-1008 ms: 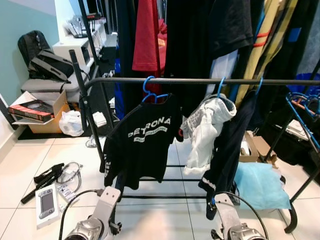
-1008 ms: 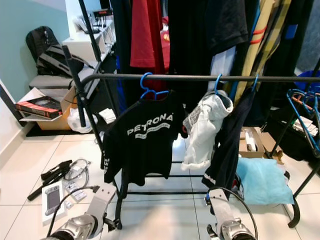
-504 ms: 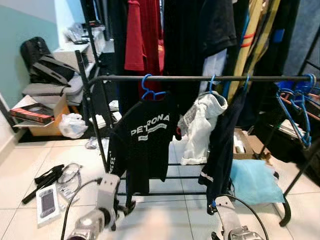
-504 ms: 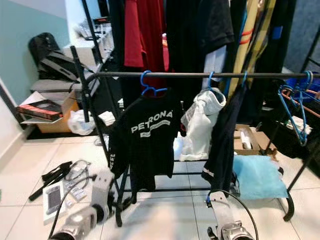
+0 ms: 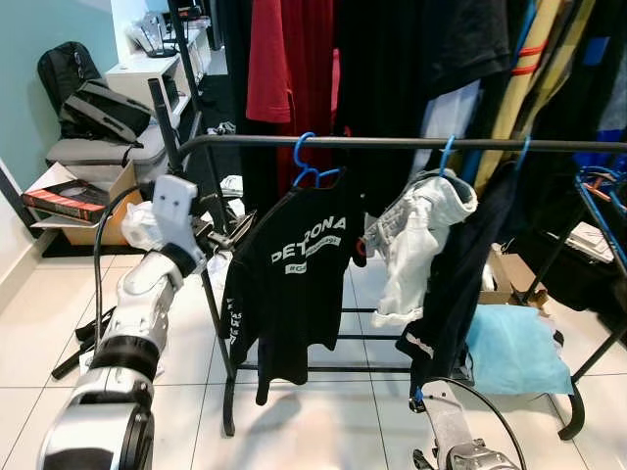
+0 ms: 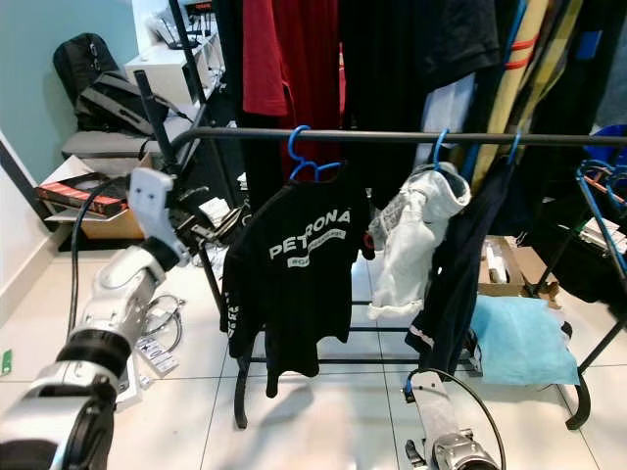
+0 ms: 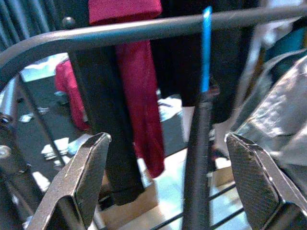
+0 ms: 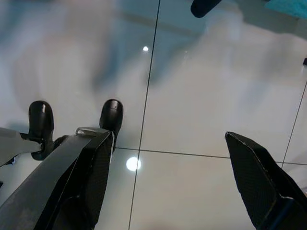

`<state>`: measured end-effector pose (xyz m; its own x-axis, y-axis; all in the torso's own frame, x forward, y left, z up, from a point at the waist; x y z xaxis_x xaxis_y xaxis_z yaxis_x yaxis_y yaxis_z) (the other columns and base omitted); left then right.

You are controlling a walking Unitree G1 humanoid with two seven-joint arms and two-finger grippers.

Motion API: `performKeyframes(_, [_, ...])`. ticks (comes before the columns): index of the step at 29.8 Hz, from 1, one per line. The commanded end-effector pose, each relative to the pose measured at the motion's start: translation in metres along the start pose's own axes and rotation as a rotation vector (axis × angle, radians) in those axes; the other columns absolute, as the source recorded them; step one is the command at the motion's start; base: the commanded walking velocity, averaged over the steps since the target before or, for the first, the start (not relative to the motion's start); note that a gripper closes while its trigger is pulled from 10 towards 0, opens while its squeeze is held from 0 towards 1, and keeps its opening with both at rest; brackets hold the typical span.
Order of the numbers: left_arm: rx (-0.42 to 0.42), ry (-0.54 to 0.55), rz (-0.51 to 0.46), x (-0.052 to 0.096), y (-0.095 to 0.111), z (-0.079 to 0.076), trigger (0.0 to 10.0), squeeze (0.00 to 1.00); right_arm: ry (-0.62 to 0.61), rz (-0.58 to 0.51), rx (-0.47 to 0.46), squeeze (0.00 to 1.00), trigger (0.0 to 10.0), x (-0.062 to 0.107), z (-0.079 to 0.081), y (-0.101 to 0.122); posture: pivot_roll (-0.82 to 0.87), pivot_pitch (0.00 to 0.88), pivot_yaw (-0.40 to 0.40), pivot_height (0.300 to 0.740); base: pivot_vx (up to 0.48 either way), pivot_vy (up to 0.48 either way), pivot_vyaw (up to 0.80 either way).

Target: Hang hanger

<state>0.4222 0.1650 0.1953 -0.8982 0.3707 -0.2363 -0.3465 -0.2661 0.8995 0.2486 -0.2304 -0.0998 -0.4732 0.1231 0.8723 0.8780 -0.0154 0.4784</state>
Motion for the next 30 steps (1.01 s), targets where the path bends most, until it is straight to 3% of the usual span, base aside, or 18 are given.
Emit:
performKeyframes(1, [-0.057,0.022,0.062,-0.001,-0.008,0.002,10.0,0.00,0.002,0.004,0.000,0.00,10.0,0.000,0.002,-0.003,-0.08,0.000,0.023,0.740,0.000,0.000,0.00])
performKeyframes(3, [-0.067,0.024,0.087,-0.001,-0.008,0.003,10.0,0.00,0.002,0.004,0.000,0.00,10.0,0.000,0.002,-0.003,-0.08,0.000,0.023,0.740,0.000,0.000,0.00])
performKeyframes(6, [-0.157,-0.001,0.147,-0.004,-0.012,-0.003,10.0,0.04,0.001,0.004,0.001,0.00,10.0,0.000,0.002,-0.003,-0.08,0.000,0.023,0.740,0.000,0.000,0.00])
performKeyframes(7, [-0.157,-0.007,0.151,-0.006,-0.012,-0.006,10.0,1.00,0.012,0.008,0.006,0.00,10.0,-0.001,0.004,-0.004,-0.08,0.000,0.024,0.740,0.000,0.000,-0.63])
performKeyframes(11, [-0.140,-0.004,0.128,-0.013,-0.007,-0.009,10.0,1.00,0.024,0.013,0.019,0.00,10.0,-0.001,0.007,-0.006,-0.08,0.000,0.023,0.740,0.000,0.000,-0.63])
performKeyframes(12, [-0.136,-0.009,0.116,-0.016,-0.003,-0.010,10.0,0.90,0.021,0.012,0.016,0.00,10.0,-0.001,0.006,-0.006,-0.08,0.000,0.023,0.740,0.000,0.000,-0.62])
performKeyframes(13, [-0.130,-0.013,0.096,-0.020,0.002,-0.010,10.0,0.00,0.018,0.012,0.016,0.00,10.0,-0.001,0.006,-0.006,-0.08,0.000,0.023,0.740,0.000,0.000,0.00])
performKeyframes(19, [-0.159,-0.010,0.115,-0.024,0.003,-0.006,10.0,0.00,0.018,0.013,0.018,0.00,10.0,-0.001,0.006,-0.007,-0.09,0.000,0.023,0.740,0.000,0.000,0.00])
performKeyframes(20, [-0.200,-0.002,0.147,-0.024,0.000,-0.003,10.0,0.00,0.018,0.013,0.018,0.00,10.0,-0.001,0.006,-0.007,-0.09,0.000,0.023,0.740,0.000,0.000,0.00])
performKeyframes(23, [-0.273,0.070,0.227,-0.022,-0.007,0.015,10.0,0.00,0.018,0.015,0.019,0.00,10.0,-0.001,0.006,-0.008,-0.09,0.000,0.025,0.740,0.000,0.000,0.00])
performKeyframes(26, [-0.274,0.135,0.270,-0.021,-0.009,0.031,10.0,0.00,0.018,0.016,0.021,0.00,10.0,-0.001,0.005,-0.008,-0.09,0.000,0.026,0.740,0.000,0.000,0.00])
performKeyframes(30, [-0.275,0.158,0.309,-0.019,-0.012,0.039,10.0,0.00,0.018,0.019,0.024,0.00,10.0,-0.001,0.005,-0.009,-0.09,0.000,0.027,0.740,0.000,0.000,0.00])
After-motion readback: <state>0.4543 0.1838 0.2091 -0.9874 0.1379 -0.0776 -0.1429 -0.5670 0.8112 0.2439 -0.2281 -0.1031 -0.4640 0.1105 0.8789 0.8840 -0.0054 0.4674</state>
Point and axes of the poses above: a point about 5 cm out from each wrist's last joint towards the gripper, its own x axis pointing back from the gripper into the wrist, its own y axis along the axis of the wrist's last joint, z = x × y, the point moved 5 cm from there along -x, pointing out of the wrist towards the gripper, and after that the axes turned 13 degrees about -x, right-handed, at the moved point
